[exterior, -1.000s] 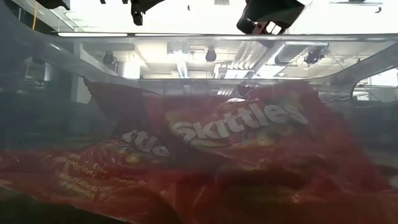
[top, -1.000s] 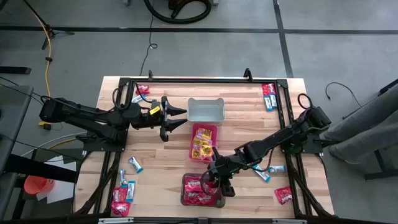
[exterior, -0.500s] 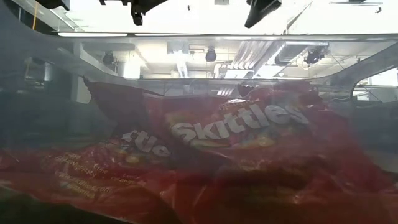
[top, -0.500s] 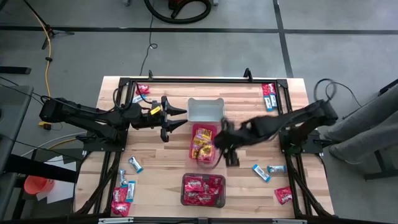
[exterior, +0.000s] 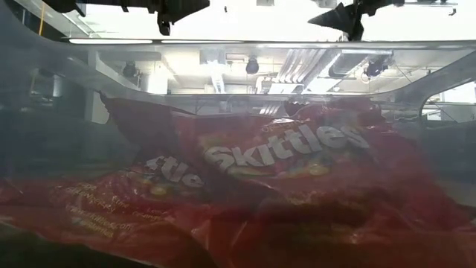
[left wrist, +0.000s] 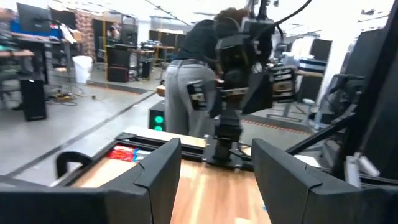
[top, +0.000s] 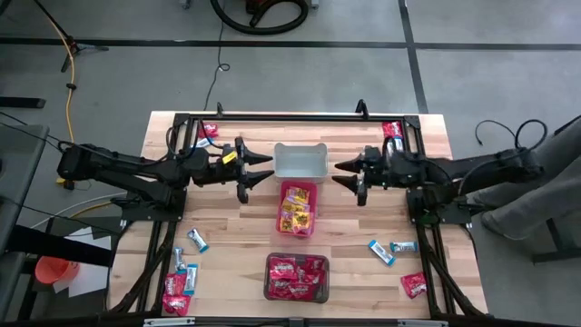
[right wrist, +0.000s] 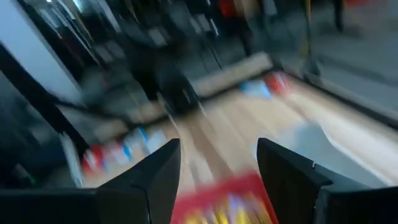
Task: Sort candy
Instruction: Put the red candy into the black bin
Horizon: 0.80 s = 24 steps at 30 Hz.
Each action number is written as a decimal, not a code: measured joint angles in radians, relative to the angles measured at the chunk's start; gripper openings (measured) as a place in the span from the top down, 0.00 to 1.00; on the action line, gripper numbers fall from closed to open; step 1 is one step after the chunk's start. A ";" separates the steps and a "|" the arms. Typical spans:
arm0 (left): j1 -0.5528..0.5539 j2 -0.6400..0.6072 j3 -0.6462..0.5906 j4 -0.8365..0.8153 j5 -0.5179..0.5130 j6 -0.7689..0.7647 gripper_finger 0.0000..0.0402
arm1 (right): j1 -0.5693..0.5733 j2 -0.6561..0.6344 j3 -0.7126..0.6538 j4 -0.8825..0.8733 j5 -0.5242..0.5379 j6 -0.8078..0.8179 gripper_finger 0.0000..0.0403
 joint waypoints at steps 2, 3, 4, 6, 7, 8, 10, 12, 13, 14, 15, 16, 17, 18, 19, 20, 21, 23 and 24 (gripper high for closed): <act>0.018 0.000 0.000 0.000 -0.006 0.016 0.54 | -0.013 -0.002 -0.094 0.220 -0.015 -0.031 0.51; 0.025 0.000 0.000 0.000 -0.018 0.014 0.54 | -0.020 0.002 -0.129 0.299 -0.021 -0.040 0.52; 0.032 0.000 0.000 -0.001 -0.030 0.002 0.54 | -0.028 0.010 -0.152 0.357 -0.025 -0.044 0.53; 0.044 0.000 0.000 -0.008 -0.050 -0.016 0.54 | -0.045 0.015 -0.178 0.397 -0.043 -0.046 0.54; 0.049 0.000 0.000 -0.013 -0.054 -0.025 0.54 | -0.053 0.018 -0.178 0.397 -0.058 -0.046 0.54; 0.052 0.000 0.000 -0.019 -0.056 -0.033 0.54 | -0.062 0.019 -0.178 0.394 -0.079 -0.047 0.54; 0.055 0.000 0.000 -0.027 -0.057 -0.037 0.54 | -0.075 0.018 -0.177 0.390 -0.122 -0.064 0.54; 0.055 0.000 0.000 -0.037 -0.061 -0.055 0.54 | -0.088 0.018 -0.168 0.389 -0.151 -0.092 0.54; 0.055 0.002 0.000 -0.041 -0.075 -0.079 0.54 | -0.094 0.018 -0.164 0.390 -0.154 -0.104 0.54; 0.059 0.007 0.000 -0.041 -0.100 -0.113 0.54 | -0.103 0.018 -0.160 0.393 -0.156 -0.114 0.54; 0.068 0.013 0.000 -0.043 -0.125 -0.150 0.54 | -0.112 0.018 -0.159 0.392 -0.153 -0.122 0.54; 0.082 0.021 0.000 -0.044 -0.149 -0.184 0.54 | -0.124 0.018 -0.157 0.389 -0.148 -0.126 0.54; 0.102 0.031 0.000 -0.042 -0.167 -0.220 0.54 | -0.136 0.018 -0.156 0.389 -0.140 -0.125 0.54; 0.128 0.044 0.000 -0.042 -0.175 -0.261 0.54 | -0.150 0.018 -0.156 0.389 -0.130 -0.120 0.54; 0.161 0.058 0.000 -0.045 -0.173 -0.307 0.54 | -0.164 0.018 -0.156 0.389 -0.118 -0.110 0.54; 0.203 0.072 0.002 -0.059 -0.159 -0.359 0.54 | -0.179 0.018 -0.156 0.389 -0.108 -0.097 0.54; 0.256 0.087 0.016 -0.099 -0.123 -0.406 0.54 | -0.194 0.018 -0.156 0.389 -0.101 -0.082 0.54; 0.404 0.115 0.080 -0.260 0.008 -0.456 0.54 | -0.222 0.018 -0.156 0.389 -0.097 -0.053 0.54; 0.484 0.131 0.129 -0.376 0.084 -0.460 0.54 | -0.235 0.018 -0.156 0.389 -0.097 -0.037 0.54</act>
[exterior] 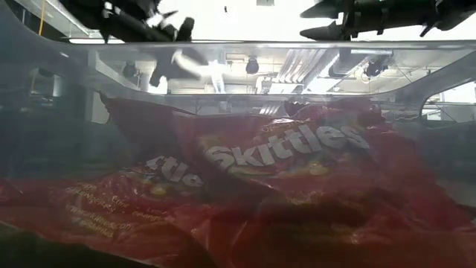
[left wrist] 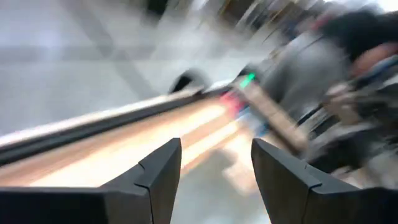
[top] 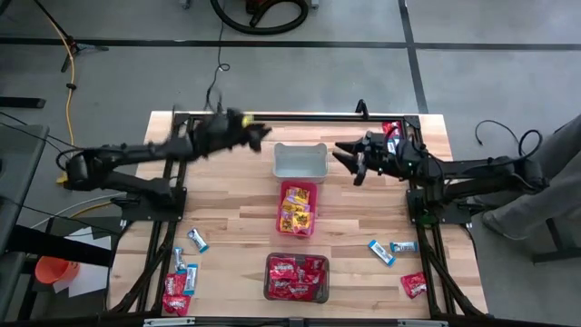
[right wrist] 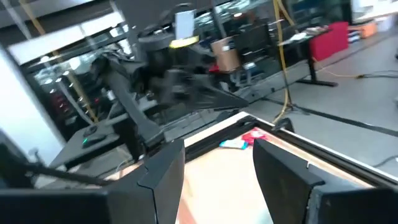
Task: Sort candy
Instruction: Put the red candy into the black bin
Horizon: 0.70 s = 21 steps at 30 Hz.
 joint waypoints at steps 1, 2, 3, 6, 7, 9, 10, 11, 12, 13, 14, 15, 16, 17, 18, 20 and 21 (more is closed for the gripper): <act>0.080 0.026 0.057 -0.119 0.063 0.014 0.54 | -0.013 0.000 0.000 0.000 0.000 0.013 0.54; 0.154 0.057 0.113 -0.241 0.103 0.053 0.54 | -0.024 0.000 0.000 0.000 0.000 0.022 0.54; 0.219 0.096 0.164 -0.356 0.116 0.107 0.54 | -0.035 0.000 0.001 0.000 0.000 0.031 0.54; 0.387 0.228 0.277 -0.605 0.099 0.227 0.54 | -0.058 0.000 0.001 0.000 0.026 0.064 0.54; 0.431 0.271 0.304 -0.649 0.097 0.246 0.54 | -0.063 0.000 0.001 0.000 0.035 0.070 0.54; 0.498 0.347 0.342 -0.707 0.092 0.292 0.54 | -0.070 0.000 0.001 0.000 0.053 0.080 0.54; 0.524 0.383 0.351 -0.726 0.093 0.312 0.54 | -0.071 0.000 0.001 0.000 0.057 0.085 0.54; 0.545 0.417 0.356 -0.740 0.093 0.325 0.54 | -0.071 0.000 0.001 0.000 0.062 0.089 0.54; 0.560 0.447 0.357 -0.739 0.091 0.332 0.54 | -0.071 0.000 0.001 0.000 0.067 0.096 0.54; 0.573 0.474 0.357 -0.738 0.082 0.339 0.54 | -0.071 0.000 0.001 -0.002 0.072 0.096 0.54; 0.584 0.499 0.358 -0.739 0.069 0.346 0.54 | -0.071 0.000 0.001 -0.005 0.072 0.096 0.54; 0.594 0.522 0.358 -0.738 0.051 0.353 0.54 | -0.071 0.000 0.001 -0.007 0.072 0.096 0.54; 0.601 0.544 0.358 -0.741 0.030 0.361 0.54 | -0.071 0.000 0.001 -0.009 0.072 0.096 0.54; 0.606 0.563 0.358 -0.753 0.013 0.366 0.54 | -0.071 0.000 0.001 -0.012 0.072 0.096 0.54; 0.611 0.577 0.358 -0.769 -0.005 0.370 0.54 | -0.071 0.000 0.001 -0.015 0.072 0.096 0.54; 0.620 0.593 0.358 -0.800 -0.045 0.368 0.54 | -0.071 0.000 0.001 -0.021 0.072 0.096 0.54; 0.624 0.596 0.358 -0.818 -0.064 0.359 0.54 | -0.071 0.000 0.001 -0.026 0.072 0.096 0.54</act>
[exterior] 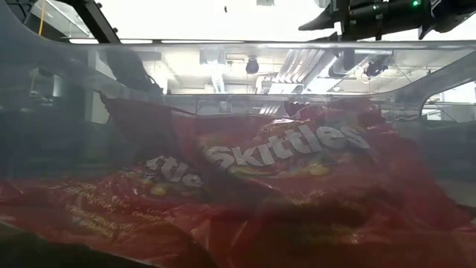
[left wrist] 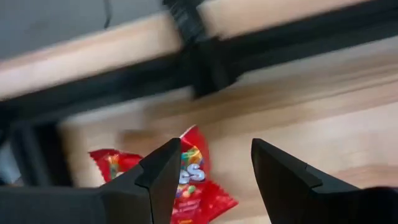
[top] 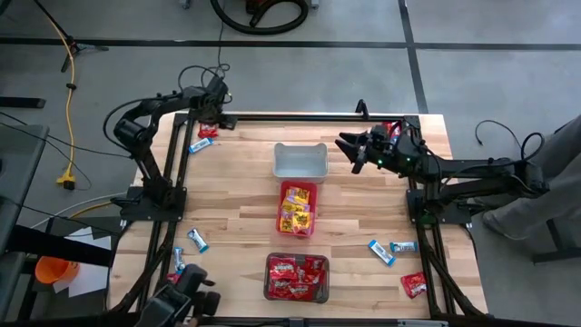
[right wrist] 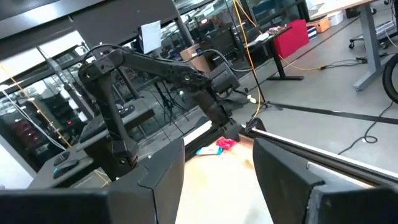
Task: Sort candy
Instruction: Put the red candy into the black bin
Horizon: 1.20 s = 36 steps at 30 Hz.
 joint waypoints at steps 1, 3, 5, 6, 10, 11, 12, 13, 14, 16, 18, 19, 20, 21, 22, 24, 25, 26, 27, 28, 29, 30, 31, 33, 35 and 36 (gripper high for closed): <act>0.001 0.001 0.000 -0.016 -0.021 -0.006 0.54 | 0.000 0.000 0.000 -0.006 0.000 0.000 0.54; 0.001 0.001 0.000 -0.041 -0.065 -0.011 0.54 | 0.000 0.000 0.000 -0.022 0.000 0.000 0.54; 0.001 0.001 0.000 -0.062 -0.090 -0.015 0.54 | 0.000 0.000 0.000 -0.043 -0.001 0.000 0.54; 0.001 0.001 0.000 -0.069 -0.095 -0.014 0.54 | 0.000 0.000 0.000 -0.053 -0.004 0.000 0.54; -0.003 0.001 0.000 -0.069 -0.099 -0.012 0.54 | 0.000 0.000 0.000 -0.072 -0.050 0.000 0.54; -0.003 0.001 0.000 -0.069 -0.099 -0.006 0.54 | 0.000 0.000 0.000 -0.075 -0.059 0.000 0.54; -0.004 0.001 0.000 -0.069 -0.099 -0.005 0.54 | 0.001 0.000 0.000 -0.075 -0.069 0.000 0.54; -0.004 0.001 0.000 -0.069 -0.100 -0.005 0.54 | 0.002 0.000 0.000 -0.075 -0.076 0.000 0.54; -0.004 0.001 0.000 -0.070 -0.106 -0.005 0.54 | 0.002 0.000 0.000 -0.075 -0.082 0.000 0.54; -0.003 0.001 0.000 -0.073 -0.122 -0.005 0.55 | 0.002 0.000 0.000 -0.075 -0.089 0.000 0.54; 0.003 0.001 -0.001 -0.079 -0.136 0.002 0.58 | 0.002 0.000 0.000 -0.075 -0.089 0.000 0.54; 0.007 0.001 -0.001 -0.081 -0.141 0.010 0.60 | 0.002 0.000 0.000 -0.075 -0.089 0.002 0.54; 0.011 0.001 -0.001 -0.082 -0.145 0.013 0.63 | 0.002 0.000 0.000 -0.075 -0.089 0.009 0.54; 0.014 0.001 -0.001 -0.083 -0.147 0.013 0.66 | 0.002 0.000 0.000 -0.075 -0.089 0.012 0.54; 0.018 0.001 -0.001 -0.083 -0.149 0.014 0.69 | 0.002 0.000 0.000 -0.075 -0.091 0.015 0.54; 0.021 0.001 -0.001 -0.085 -0.150 0.027 0.74 | 0.002 0.000 0.000 -0.075 -0.106 0.019 0.54; 0.022 0.001 -0.001 -0.087 -0.150 0.039 0.77 | 0.002 0.000 0.000 -0.075 -0.112 0.019 0.54; 0.022 0.001 -0.001 -0.089 -0.150 0.046 0.80 | 0.002 0.000 0.000 -0.075 -0.122 0.019 0.54; 0.022 0.002 -0.001 -0.089 -0.150 0.050 0.82 | 0.002 0.000 0.000 -0.075 -0.131 0.019 0.54; 0.022 0.003 -0.001 -0.088 -0.151 0.050 0.85 | 0.002 0.000 0.000 -0.075 -0.133 0.019 0.54; 0.022 0.005 -0.001 -0.088 -0.151 0.051 0.87 | 0.002 0.000 0.000 -0.075 -0.134 0.023 0.54; 0.022 0.005 -0.002 -0.088 -0.151 0.052 0.90 | 0.002 0.000 0.000 -0.075 -0.134 0.033 0.54; 0.022 0.006 -0.002 -0.086 -0.150 0.058 0.93 | 0.002 0.000 0.000 -0.075 -0.134 0.037 0.54; 0.025 0.012 -0.002 -0.081 -0.142 0.073 0.98 | 0.002 0.000 0.000 -0.075 -0.134 0.037 0.54; 0.036 0.012 -0.002 -0.077 -0.104 0.069 0.99 | 0.004 0.000 0.000 -0.075 -0.134 0.037 0.54; 0.044 0.012 -0.002 -0.068 -0.075 0.066 0.99 | 0.004 0.000 0.000 -0.075 -0.134 0.037 0.54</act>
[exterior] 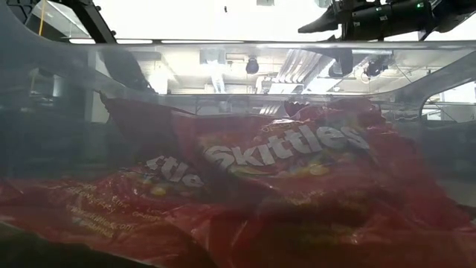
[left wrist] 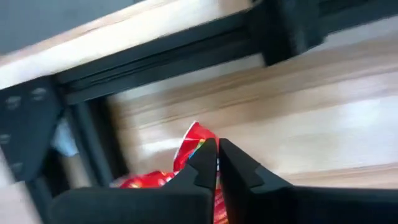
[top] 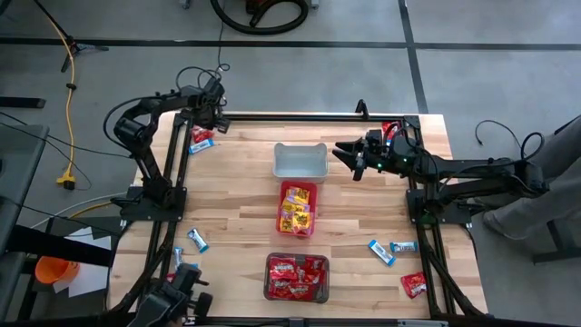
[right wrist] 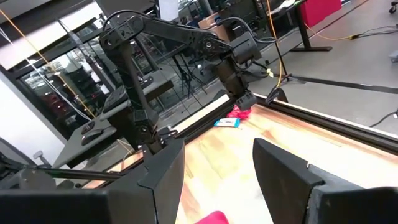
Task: Sort candy
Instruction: Put the red candy into the black bin
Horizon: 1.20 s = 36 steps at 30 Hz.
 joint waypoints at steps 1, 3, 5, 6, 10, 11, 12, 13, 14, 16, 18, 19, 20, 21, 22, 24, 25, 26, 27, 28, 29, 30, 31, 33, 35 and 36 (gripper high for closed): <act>0.008 0.000 0.002 0.006 0.040 -0.007 1.00 | 0.000 0.000 0.000 0.000 0.000 0.000 0.54; 0.027 0.000 0.028 0.003 0.117 -0.032 1.00 | 0.000 0.000 0.000 0.000 0.000 -0.001 0.54; 0.038 -0.009 0.070 0.002 0.157 -0.060 0.99 | 0.000 0.000 0.000 0.000 0.001 -0.002 0.54; 0.038 -0.016 0.095 -0.009 0.165 -0.060 0.99 | 0.000 0.000 0.000 0.000 0.002 -0.002 0.54; 0.020 -0.053 0.160 -0.064 0.159 -0.050 0.99 | 0.000 0.000 0.000 0.000 0.002 -0.010 0.54; 0.012 -0.066 0.159 -0.070 0.143 -0.064 0.99 | 0.000 0.000 0.000 -0.001 0.003 -0.015 0.54; 0.004 -0.080 0.150 -0.077 0.123 -0.081 0.99 | 0.000 0.000 0.000 -0.002 0.003 -0.025 0.54; -0.004 -0.091 0.136 -0.081 0.100 -0.100 0.99 | 0.000 0.000 0.000 -0.002 0.003 -0.032 0.54; -0.012 -0.102 0.117 -0.081 0.078 -0.123 0.99 | 0.000 0.000 0.000 -0.003 0.003 -0.038 0.54; -0.023 -0.119 0.063 -0.079 0.036 -0.172 0.99 | 0.000 0.000 0.000 -0.003 0.003 -0.053 0.54; -0.030 -0.129 -0.004 -0.072 0.024 -0.225 0.96 | 0.000 0.000 0.000 -0.003 0.003 -0.069 0.54; -0.037 -0.132 -0.032 -0.055 0.021 -0.220 0.94 | 0.000 0.000 0.000 -0.003 0.003 -0.079 0.54; -0.046 -0.133 -0.043 -0.040 0.011 -0.217 0.93 | 0.000 0.000 0.000 -0.003 0.003 -0.087 0.54; -0.056 -0.136 -0.045 -0.023 -0.007 -0.222 0.91 | 0.000 0.000 0.000 -0.004 0.003 -0.091 0.54; -0.063 -0.138 -0.043 -0.006 -0.034 -0.243 0.89 | 0.000 0.000 0.000 -0.004 0.003 -0.091 0.54; -0.069 -0.134 -0.042 0.031 -0.075 -0.315 0.86 | -0.003 0.000 0.000 -0.005 0.003 -0.092 0.54; -0.068 -0.132 -0.044 0.042 -0.090 -0.361 0.86 | -0.003 0.000 0.000 -0.007 0.003 -0.091 0.54; -0.066 -0.132 -0.044 0.049 -0.107 -0.417 0.86 | -0.003 0.000 0.000 -0.008 0.003 -0.090 0.54; -0.062 -0.132 -0.044 0.059 -0.117 -0.476 0.86 | -0.003 0.000 0.000 -0.010 0.003 -0.090 0.54; -0.057 -0.130 -0.043 0.064 -0.125 -0.517 0.87 | -0.003 0.000 0.000 -0.013 0.001 -0.090 0.54; -0.055 -0.129 -0.043 0.063 -0.129 -0.540 0.87 | -0.003 0.000 0.000 -0.017 -0.005 -0.090 0.54; -0.055 -0.127 -0.043 0.061 -0.132 -0.555 0.88 | -0.003 0.000 0.000 -0.024 -0.011 -0.091 0.54; -0.056 -0.126 -0.043 0.058 -0.135 -0.569 0.89 | -0.003 0.000 0.000 -0.034 -0.014 -0.093 0.54; -0.061 -0.115 -0.043 0.053 -0.140 -0.610 0.92 | -0.003 0.000 0.000 -0.053 -0.017 -0.099 0.54; -0.060 -0.092 -0.043 0.036 -0.106 -0.691 0.96 | -0.003 0.000 0.000 -0.065 -0.024 -0.108 0.54; -0.057 -0.083 -0.043 0.031 -0.074 -0.751 0.98 | -0.003 0.000 0.000 -0.070 -0.027 -0.114 0.54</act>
